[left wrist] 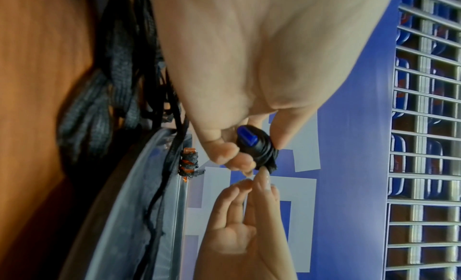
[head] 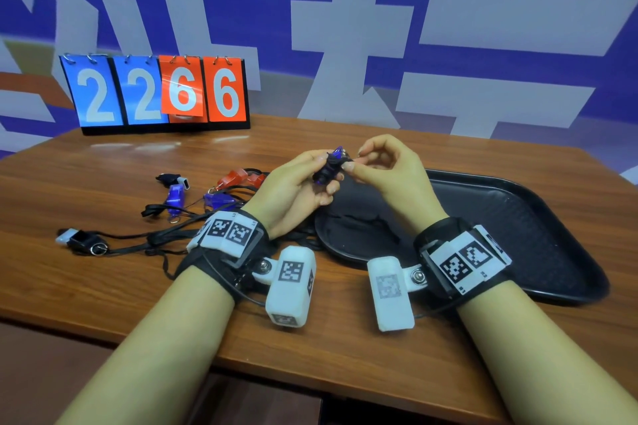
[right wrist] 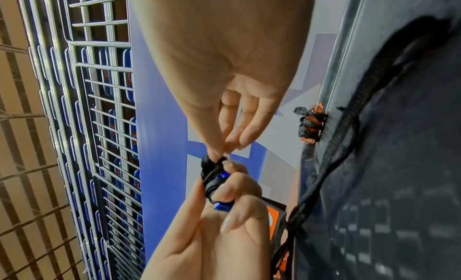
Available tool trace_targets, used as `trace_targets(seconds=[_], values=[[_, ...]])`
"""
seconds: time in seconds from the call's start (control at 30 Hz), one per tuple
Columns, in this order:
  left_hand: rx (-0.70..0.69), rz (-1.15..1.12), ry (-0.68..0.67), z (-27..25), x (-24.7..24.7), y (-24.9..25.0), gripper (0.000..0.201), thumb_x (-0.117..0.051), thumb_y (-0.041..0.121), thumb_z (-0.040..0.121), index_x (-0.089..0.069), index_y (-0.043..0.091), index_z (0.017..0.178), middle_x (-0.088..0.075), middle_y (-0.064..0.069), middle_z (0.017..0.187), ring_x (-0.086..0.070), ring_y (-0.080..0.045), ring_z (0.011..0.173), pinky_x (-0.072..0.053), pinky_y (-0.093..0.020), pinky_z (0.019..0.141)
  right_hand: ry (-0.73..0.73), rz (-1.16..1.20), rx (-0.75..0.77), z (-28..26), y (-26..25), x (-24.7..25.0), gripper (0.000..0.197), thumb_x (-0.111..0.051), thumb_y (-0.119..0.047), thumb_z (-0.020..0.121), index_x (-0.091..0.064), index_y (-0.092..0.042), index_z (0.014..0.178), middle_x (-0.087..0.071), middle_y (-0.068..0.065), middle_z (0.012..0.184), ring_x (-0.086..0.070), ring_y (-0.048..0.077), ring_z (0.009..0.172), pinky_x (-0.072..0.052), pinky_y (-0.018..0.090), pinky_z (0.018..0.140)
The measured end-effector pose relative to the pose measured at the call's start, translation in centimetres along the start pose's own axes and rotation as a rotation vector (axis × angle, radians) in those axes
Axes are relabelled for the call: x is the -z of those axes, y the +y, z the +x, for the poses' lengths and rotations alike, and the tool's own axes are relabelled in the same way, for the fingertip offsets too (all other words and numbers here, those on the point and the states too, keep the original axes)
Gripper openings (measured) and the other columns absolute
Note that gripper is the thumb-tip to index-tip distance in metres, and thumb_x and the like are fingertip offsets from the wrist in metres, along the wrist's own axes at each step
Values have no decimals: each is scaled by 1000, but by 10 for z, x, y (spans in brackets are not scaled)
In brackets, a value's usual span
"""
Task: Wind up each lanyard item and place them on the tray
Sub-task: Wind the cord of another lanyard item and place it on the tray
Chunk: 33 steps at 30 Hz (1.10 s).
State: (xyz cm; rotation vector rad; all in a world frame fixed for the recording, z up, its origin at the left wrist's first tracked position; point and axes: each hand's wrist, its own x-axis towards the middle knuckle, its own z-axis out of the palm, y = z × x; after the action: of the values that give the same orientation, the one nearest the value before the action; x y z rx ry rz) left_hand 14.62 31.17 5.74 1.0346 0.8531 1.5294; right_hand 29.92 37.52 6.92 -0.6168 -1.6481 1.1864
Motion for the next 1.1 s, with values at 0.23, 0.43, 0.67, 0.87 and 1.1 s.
trace_targets(seconds=[0.23, 0.43, 0.67, 0.87, 1.1], values=[[-66, 226, 127, 2, -1, -1, 35, -42, 8, 104, -45, -14, 132, -59, -4, 75, -51, -6, 58, -40, -19, 55, -37, -35, 37, -1, -2, 2, 26, -75, 2, 79, -55, -13, 86, -58, 1, 80, -55, 8, 75, -46, 15, 74], [-111, 453, 170, 4, 6, -4, 18, -51, 9, 101, -54, 1, 117, -60, -14, 82, -51, -21, 70, -43, -22, 62, -80, -53, 68, 0, -1, 0, 19, -72, 3, 83, -58, -10, 89, -61, 5, 87, -57, 12, 81, -50, 21, 80], [-122, 528, 129, 2, 9, -6, 21, -60, 6, 96, -58, 0, 117, -67, -7, 90, -61, -11, 71, -46, -20, 60, -40, -99, 32, 3, 3, 6, 15, -71, -2, 85, -68, -7, 99, -60, 4, 81, -56, 11, 77, -50, 25, 78], [-123, 403, 114, 0, 8, -2, 29, -62, 3, 94, -67, 9, 122, -72, -11, 115, -67, -17, 93, -56, -30, 89, -96, -130, -10, 3, 3, 11, 16, -71, -3, 86, -71, -5, 102, -69, 10, 91, -63, 8, 79, -53, 18, 72], [-76, 245, 49, 4, 2, 4, 32, -48, 2, 101, -60, -1, 130, -66, -16, 127, -65, -19, 107, -54, -23, 86, -71, 94, -88, 6, 2, 14, 18, -67, 2, 88, -69, 1, 106, -71, 16, 100, -67, 16, 83, -57, 26, 77]])
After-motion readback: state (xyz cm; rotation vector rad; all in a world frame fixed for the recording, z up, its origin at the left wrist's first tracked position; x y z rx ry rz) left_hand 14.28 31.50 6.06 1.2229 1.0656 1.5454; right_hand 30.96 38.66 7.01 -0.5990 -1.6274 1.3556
